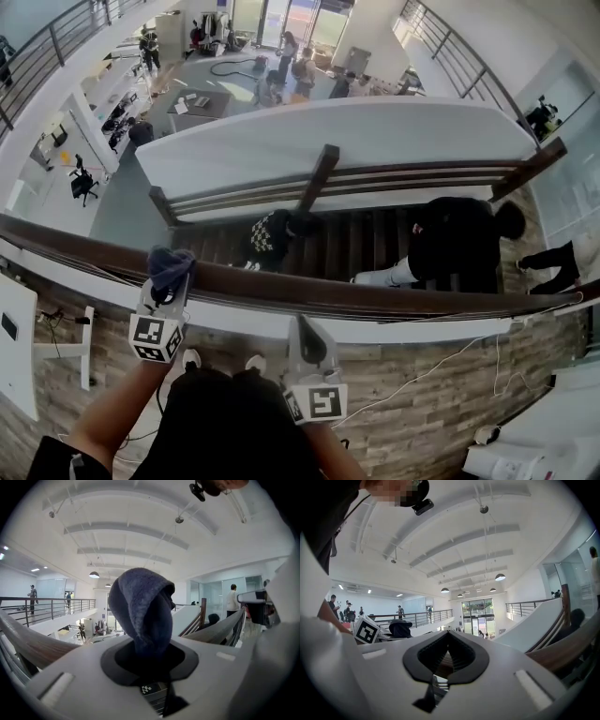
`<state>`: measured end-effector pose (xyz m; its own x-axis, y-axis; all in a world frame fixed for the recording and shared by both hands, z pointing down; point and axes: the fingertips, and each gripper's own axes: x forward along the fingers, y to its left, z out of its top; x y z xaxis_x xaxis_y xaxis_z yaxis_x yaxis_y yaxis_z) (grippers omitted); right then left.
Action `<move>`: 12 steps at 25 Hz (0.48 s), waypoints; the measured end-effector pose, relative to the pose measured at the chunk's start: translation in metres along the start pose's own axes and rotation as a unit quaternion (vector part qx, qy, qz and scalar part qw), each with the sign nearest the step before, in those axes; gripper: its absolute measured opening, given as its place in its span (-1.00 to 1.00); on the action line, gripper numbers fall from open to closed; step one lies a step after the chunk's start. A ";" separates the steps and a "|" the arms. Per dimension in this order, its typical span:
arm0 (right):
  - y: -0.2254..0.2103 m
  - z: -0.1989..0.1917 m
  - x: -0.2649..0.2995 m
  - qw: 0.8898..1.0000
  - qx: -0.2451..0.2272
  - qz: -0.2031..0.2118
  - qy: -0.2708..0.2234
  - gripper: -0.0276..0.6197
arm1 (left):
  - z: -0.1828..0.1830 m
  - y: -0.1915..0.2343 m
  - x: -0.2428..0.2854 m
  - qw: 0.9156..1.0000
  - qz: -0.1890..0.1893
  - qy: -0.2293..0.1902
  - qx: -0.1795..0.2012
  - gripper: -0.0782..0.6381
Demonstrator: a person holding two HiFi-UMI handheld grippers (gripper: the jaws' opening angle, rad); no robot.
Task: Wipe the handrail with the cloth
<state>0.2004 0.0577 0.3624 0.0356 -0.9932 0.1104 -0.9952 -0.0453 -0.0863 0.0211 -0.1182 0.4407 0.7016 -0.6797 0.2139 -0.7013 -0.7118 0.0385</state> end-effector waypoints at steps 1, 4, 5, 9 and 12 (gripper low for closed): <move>-0.003 -0.001 0.000 1.000 0.002 -0.001 0.000 -0.91 | 0.000 -0.005 0.001 1.000 -0.006 -0.001 -0.001 -0.55; -0.009 -0.003 0.000 1.000 0.005 -0.005 0.000 -0.91 | 0.000 -0.019 0.006 1.000 -0.022 0.000 -0.004 -0.55; -0.010 -0.004 0.000 1.000 0.005 -0.005 0.000 -0.91 | 0.000 -0.024 0.007 1.000 -0.026 0.001 -0.005 -0.55; -0.011 -0.006 -0.003 1.000 0.016 -0.003 -0.002 -0.91 | 0.000 -0.036 0.011 0.999 -0.032 0.007 -0.003 -0.55; -0.016 0.000 -0.007 0.999 0.031 -0.007 -0.011 -0.91 | 0.000 -0.042 0.012 0.999 -0.033 0.009 -0.009 -0.55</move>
<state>0.2160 0.0653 0.3635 0.0529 -0.9944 0.0912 -0.9870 -0.0659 -0.1465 0.0592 -0.0967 0.4416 0.7444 -0.6280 0.2270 -0.6556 -0.7519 0.0700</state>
